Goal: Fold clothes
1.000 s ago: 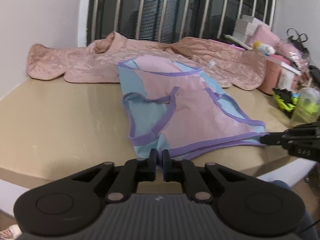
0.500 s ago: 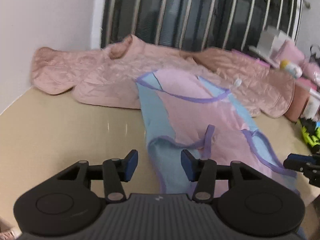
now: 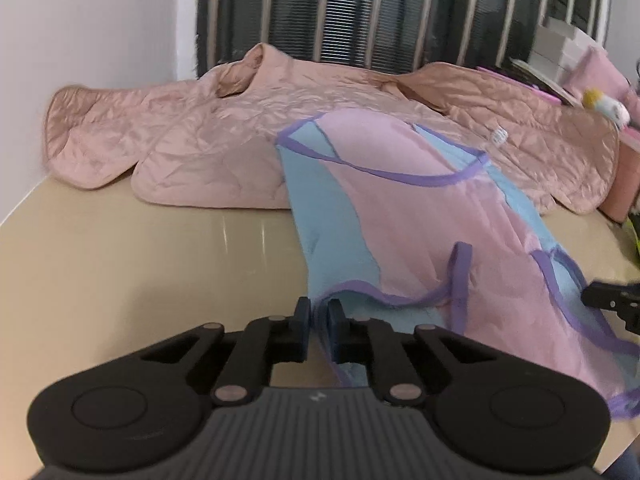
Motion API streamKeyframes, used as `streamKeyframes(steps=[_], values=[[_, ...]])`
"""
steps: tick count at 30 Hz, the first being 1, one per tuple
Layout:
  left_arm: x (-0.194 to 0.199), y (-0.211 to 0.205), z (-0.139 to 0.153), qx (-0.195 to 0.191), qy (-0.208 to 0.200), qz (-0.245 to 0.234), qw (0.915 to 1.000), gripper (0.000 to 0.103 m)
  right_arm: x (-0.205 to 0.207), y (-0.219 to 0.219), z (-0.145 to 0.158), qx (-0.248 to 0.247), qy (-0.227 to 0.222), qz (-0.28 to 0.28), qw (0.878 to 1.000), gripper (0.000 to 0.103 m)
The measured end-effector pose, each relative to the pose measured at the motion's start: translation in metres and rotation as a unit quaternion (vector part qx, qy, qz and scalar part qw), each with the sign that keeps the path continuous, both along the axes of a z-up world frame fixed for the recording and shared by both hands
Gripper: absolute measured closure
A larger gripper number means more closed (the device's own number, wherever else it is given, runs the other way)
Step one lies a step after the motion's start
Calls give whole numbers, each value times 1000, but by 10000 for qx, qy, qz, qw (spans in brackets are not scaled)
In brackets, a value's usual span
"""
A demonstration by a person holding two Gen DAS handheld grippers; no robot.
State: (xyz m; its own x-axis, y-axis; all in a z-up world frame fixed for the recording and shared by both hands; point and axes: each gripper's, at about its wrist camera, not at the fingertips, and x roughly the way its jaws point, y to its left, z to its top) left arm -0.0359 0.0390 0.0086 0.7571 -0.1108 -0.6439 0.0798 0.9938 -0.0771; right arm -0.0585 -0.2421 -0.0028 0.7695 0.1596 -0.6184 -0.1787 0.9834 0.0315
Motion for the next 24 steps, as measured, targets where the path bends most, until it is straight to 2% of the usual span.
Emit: streamKeyframes(steps=[5, 6, 7, 9, 12, 13, 15, 16, 17, 18, 19, 20, 24], values=[[-4, -3, -1, 117, -71, -25, 9999, 95, 2, -24, -1, 542, -32, -762, 9956, 102], [-4, -4, -1, 140, -81, -13, 9999, 91, 1, -26, 0, 486, -88, -873, 9950, 101], [-5, -4, 0, 158, -77, 24, 9998, 79, -1, -28, 3, 472, -136, -870, 9950, 100], [-8, -5, 1, 86, -60, 38, 9999, 61, -5, -30, 10, 455, -231, -843, 9951, 95], [-12, -9, 0, 118, -74, -101, 9999, 64, -20, -27, 23, 534, -321, -498, 9968, 94], [-12, -11, -1, 197, -106, -112, 9997, 72, -27, -24, 25, 494, -301, -362, 9977, 92], [-13, -14, 0, 258, -102, -138, 9995, 82, -40, -14, 27, 423, -191, -45, 9989, 86], [-12, -13, 2, 120, -61, -230, 9996, 82, -48, -9, 27, 376, -177, 97, 9991, 82], [-11, -11, 4, -18, -44, -324, 9995, 79, -55, -3, 26, 303, -161, 191, 9992, 82], [-9, -8, 9, -150, -125, -431, 9989, 68, -62, 3, 26, 227, -145, 282, 9992, 82], [-5, -4, 15, -254, -197, -511, 9982, 52, -68, 8, 24, 191, -120, 376, 9990, 82], [3, -1, 22, -241, -232, -482, 9983, 48, -72, 12, 24, 167, -103, 455, 9988, 81], [57, 5, 48, -308, -144, -507, 9981, 48, -80, 35, 20, -8, -104, 645, 9979, 75]])
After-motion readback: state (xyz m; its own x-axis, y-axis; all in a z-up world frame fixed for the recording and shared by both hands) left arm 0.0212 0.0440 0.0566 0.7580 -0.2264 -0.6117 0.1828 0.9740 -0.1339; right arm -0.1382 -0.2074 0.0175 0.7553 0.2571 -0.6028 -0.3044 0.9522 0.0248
